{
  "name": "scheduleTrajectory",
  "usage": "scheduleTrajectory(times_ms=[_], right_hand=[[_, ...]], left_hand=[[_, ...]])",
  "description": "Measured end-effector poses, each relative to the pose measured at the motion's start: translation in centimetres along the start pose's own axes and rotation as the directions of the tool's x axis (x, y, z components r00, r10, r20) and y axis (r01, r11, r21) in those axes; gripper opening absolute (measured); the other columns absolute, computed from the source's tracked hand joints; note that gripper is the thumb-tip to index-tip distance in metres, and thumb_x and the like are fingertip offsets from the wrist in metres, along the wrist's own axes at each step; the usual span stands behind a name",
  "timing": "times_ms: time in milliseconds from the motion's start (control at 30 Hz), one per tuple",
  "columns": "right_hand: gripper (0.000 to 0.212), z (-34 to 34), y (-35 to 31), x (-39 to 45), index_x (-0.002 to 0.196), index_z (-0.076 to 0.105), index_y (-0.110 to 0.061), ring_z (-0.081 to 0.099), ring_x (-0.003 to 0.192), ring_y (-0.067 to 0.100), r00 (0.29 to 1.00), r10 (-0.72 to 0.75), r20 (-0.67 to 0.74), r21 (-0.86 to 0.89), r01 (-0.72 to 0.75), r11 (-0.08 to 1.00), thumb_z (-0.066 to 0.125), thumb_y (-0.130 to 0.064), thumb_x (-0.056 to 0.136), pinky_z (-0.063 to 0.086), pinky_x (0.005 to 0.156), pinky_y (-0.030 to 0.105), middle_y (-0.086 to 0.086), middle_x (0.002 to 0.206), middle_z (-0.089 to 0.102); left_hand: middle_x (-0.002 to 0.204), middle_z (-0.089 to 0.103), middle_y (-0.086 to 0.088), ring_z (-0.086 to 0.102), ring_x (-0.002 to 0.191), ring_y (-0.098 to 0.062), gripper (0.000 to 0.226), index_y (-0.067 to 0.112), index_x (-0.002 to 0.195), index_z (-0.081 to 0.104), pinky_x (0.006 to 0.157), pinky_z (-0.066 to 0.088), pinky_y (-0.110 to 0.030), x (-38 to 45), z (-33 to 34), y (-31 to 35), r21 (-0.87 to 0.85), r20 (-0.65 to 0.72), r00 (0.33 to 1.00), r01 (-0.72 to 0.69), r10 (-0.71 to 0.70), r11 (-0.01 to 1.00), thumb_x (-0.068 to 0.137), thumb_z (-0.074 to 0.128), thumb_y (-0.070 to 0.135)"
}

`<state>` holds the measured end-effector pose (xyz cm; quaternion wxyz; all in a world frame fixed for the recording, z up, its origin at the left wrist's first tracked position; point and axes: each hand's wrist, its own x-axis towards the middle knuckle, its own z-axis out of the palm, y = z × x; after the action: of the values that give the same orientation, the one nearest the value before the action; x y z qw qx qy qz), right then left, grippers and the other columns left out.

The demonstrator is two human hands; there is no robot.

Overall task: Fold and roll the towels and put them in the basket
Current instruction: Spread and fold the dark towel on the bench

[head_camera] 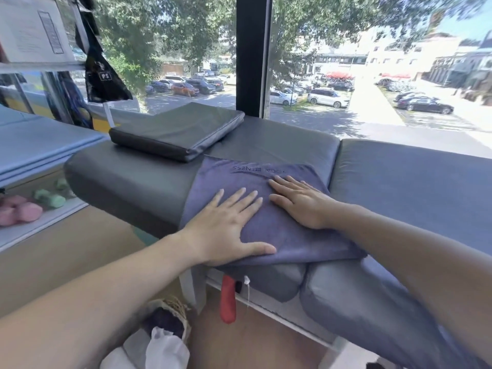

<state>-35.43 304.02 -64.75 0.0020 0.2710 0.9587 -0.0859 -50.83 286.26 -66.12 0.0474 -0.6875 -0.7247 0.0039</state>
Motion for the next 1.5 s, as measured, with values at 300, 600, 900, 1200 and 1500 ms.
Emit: scheduleTrajectory(times_ms=[300,600,900,1200,1500], right_hand=[[0.09,-2.1,-1.6,-9.7,0.159,0.01,-0.047,-0.007,0.149,-0.011,0.986,-0.146,0.083,0.11,0.136,0.984,0.046,-0.081,0.083,-0.001,0.124,0.022,-0.032,0.162,-0.002],[0.068,1.6,-3.2,-13.1,0.16,0.005,-0.042,0.004,0.154,0.003,0.963,-0.226,-0.145,-0.189,0.198,0.962,0.027,-0.065,0.1,-0.001,0.12,0.017,-0.025,0.166,0.001],[0.067,0.2,-4.4,-13.3,0.149,0.041,-0.048,0.046,0.137,-0.001,0.961,-0.117,-0.249,-0.21,0.065,0.975,0.045,-0.024,0.087,0.045,0.1,0.024,-0.033,0.153,0.036],[0.048,-1.2,0.8,-13.8,0.117,0.071,-0.047,0.062,0.118,0.002,0.961,0.003,-0.278,0.068,0.017,0.998,0.063,-0.012,0.085,0.042,0.102,0.019,-0.024,0.123,0.069],[0.025,-0.1,2.4,-14.3,0.117,0.07,-0.039,0.064,0.103,0.003,0.931,-0.037,-0.363,0.093,0.076,0.993,0.063,-0.027,0.095,0.042,0.086,0.013,-0.023,0.111,0.072]], left_hand=[[0.168,0.019,-0.006,0.016,0.155,-0.026,0.09,0.016,0.16,0.023,0.122,0.024,-0.05,-6.5,4.0,-4.1,0.251,-0.318,0.883,-0.272,0.345,0.929,0.084,0.067,0.035],[0.153,0.047,-0.012,0.039,0.146,-0.029,0.054,0.0,0.142,0.052,0.113,0.04,-0.054,-8.4,5.0,-5.5,0.114,-0.553,0.757,-0.345,0.348,0.932,0.091,0.033,-0.003],[0.145,0.058,-0.004,0.052,0.137,-0.024,0.053,0.007,0.135,0.064,0.111,0.043,-0.049,-8.4,5.5,-4.2,0.124,-0.635,0.737,-0.198,0.231,0.972,0.082,0.059,0.002],[0.144,0.058,-0.002,0.051,0.138,-0.022,0.055,0.008,0.135,0.064,0.112,0.041,-0.049,-8.5,6.1,-4.2,-0.078,-0.693,0.718,-0.157,0.06,0.985,0.08,0.068,0.004],[0.095,0.075,0.01,0.068,0.091,-0.002,0.024,0.018,0.104,0.075,0.08,0.048,-0.014,-9.0,3.9,-3.9,-0.623,-0.636,0.659,-0.13,-0.402,0.772,0.103,0.056,0.033]])
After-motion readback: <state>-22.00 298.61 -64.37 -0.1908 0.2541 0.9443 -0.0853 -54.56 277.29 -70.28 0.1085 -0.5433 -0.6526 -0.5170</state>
